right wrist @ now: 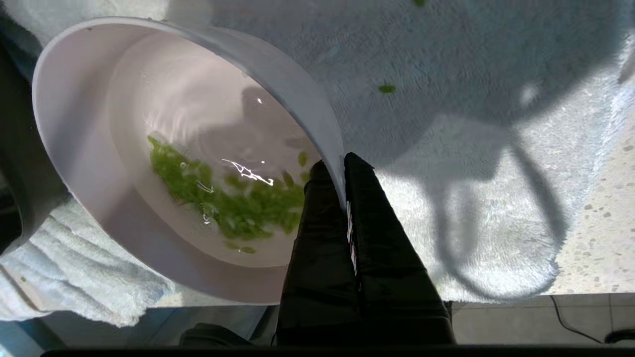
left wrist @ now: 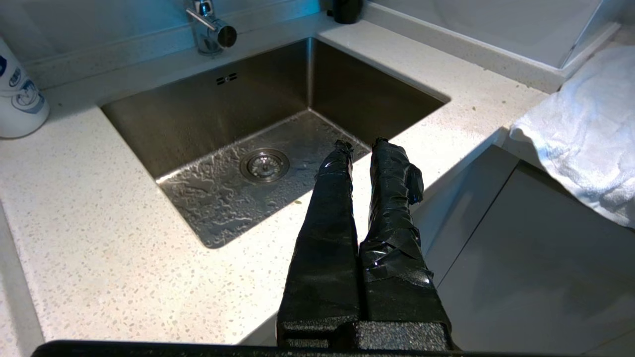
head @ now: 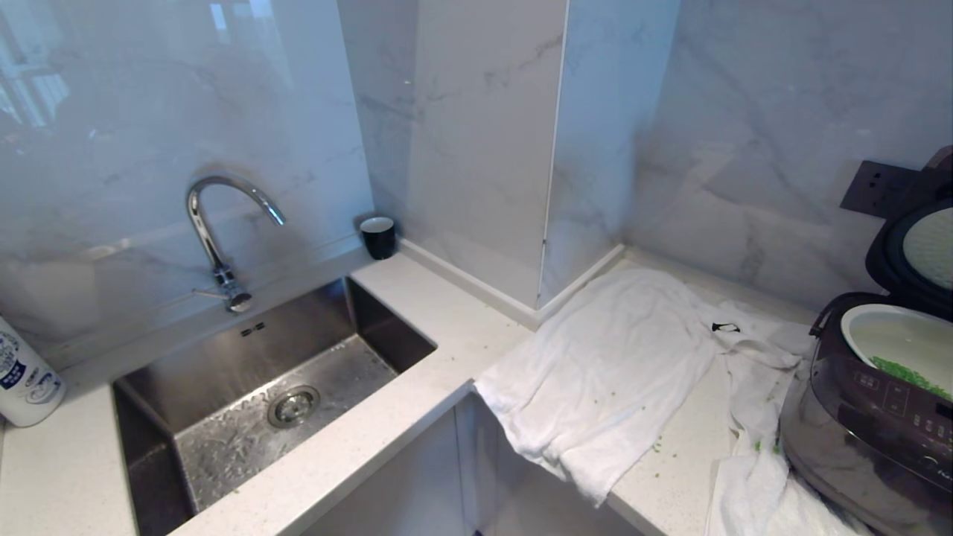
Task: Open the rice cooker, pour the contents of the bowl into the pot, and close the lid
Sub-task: Place the bowl on the table
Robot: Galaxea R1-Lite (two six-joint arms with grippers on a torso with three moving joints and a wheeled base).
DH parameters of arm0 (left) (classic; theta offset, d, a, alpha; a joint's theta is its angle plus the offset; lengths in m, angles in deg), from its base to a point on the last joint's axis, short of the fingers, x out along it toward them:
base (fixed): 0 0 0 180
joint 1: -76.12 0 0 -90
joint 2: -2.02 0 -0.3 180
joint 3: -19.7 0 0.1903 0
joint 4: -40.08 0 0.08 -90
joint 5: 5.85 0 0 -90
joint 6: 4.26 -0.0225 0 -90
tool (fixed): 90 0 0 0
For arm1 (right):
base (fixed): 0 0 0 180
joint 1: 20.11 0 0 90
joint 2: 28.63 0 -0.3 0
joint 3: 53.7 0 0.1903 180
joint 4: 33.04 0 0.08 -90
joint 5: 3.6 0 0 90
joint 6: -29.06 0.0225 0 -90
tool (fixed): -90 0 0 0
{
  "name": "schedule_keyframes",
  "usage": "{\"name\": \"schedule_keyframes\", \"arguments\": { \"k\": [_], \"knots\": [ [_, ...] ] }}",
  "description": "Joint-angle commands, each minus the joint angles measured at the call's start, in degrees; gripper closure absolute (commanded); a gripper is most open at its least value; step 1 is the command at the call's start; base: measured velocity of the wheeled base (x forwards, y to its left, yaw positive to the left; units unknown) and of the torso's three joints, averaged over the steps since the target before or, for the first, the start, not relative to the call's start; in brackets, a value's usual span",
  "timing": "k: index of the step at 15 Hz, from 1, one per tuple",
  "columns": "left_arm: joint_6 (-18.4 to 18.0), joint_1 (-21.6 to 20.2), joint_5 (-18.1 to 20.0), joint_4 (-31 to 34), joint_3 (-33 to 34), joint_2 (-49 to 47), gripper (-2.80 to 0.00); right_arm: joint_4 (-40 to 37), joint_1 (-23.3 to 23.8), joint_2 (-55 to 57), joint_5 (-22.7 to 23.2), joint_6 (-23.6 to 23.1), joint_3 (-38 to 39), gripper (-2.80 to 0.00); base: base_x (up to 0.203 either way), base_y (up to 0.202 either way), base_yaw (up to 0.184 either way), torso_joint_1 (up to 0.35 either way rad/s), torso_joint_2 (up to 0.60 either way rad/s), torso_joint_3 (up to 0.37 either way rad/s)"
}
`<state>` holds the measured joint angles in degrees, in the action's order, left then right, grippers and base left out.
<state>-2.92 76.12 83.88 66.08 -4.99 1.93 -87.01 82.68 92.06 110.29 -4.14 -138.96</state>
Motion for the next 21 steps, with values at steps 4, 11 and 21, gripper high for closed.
{"name": "schedule_keyframes", "arguments": {
  "k": [4,11,21],
  "knots": [
    [-0.02,0.00,-0.08,0.00,0.00,0.01,0.00,-0.07,0.22,0.95,0.10,-0.19,-0.16,0.00,0.000,0.000,0.000,0.000,0.00,0.000],
    [-0.02,0.09,-0.08,0.00,0.00,0.01,0.00,0.02,0.22,1.21,0.02,-0.19,-0.16,0.00,0.000,0.000,0.000,0.000,0.00,0.000],
    [-0.02,0.00,-0.08,0.00,0.00,0.01,0.00,0.02,0.22,1.21,0.01,-0.19,-0.25,-2.80,0.000,0.000,0.000,0.000,0.00,0.000]
  ]
}}
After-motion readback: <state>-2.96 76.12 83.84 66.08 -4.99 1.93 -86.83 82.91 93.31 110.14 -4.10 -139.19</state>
